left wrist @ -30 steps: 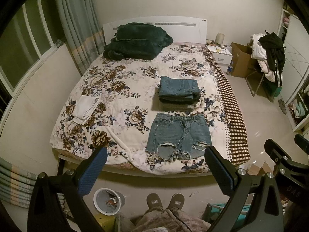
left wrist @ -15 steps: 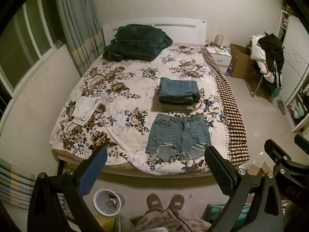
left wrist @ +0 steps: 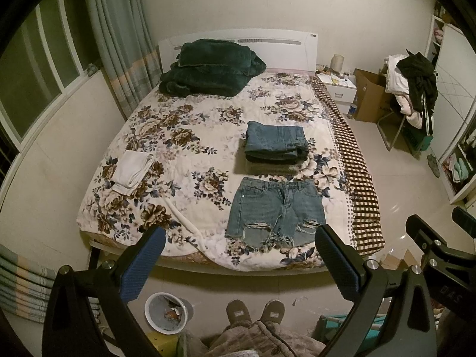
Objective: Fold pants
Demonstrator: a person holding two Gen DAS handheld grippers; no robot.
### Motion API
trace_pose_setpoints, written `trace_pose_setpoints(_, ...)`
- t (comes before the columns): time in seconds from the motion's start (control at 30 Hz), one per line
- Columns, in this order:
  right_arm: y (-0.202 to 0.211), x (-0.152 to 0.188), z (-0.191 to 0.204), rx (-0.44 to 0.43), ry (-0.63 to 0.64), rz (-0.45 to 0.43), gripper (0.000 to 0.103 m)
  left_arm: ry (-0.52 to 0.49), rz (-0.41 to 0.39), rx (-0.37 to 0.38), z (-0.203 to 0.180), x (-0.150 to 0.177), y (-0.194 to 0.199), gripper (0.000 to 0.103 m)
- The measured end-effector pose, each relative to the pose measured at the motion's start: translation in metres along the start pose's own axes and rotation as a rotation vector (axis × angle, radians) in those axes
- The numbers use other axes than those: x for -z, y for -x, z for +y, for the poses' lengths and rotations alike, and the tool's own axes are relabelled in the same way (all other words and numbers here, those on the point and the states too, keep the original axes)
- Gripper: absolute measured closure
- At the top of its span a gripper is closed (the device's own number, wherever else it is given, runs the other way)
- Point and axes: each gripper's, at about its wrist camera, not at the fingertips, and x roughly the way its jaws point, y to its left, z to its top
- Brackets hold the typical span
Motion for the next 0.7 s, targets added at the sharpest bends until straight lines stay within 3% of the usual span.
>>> trace_pose_setpoints(0.7, 0.010, 0.000, 0.007, -0.001, -0.006, 0.007, 0.000, -0.003, -0.001, 0.000, 0.001, 0.002, 0.001, 0.000)
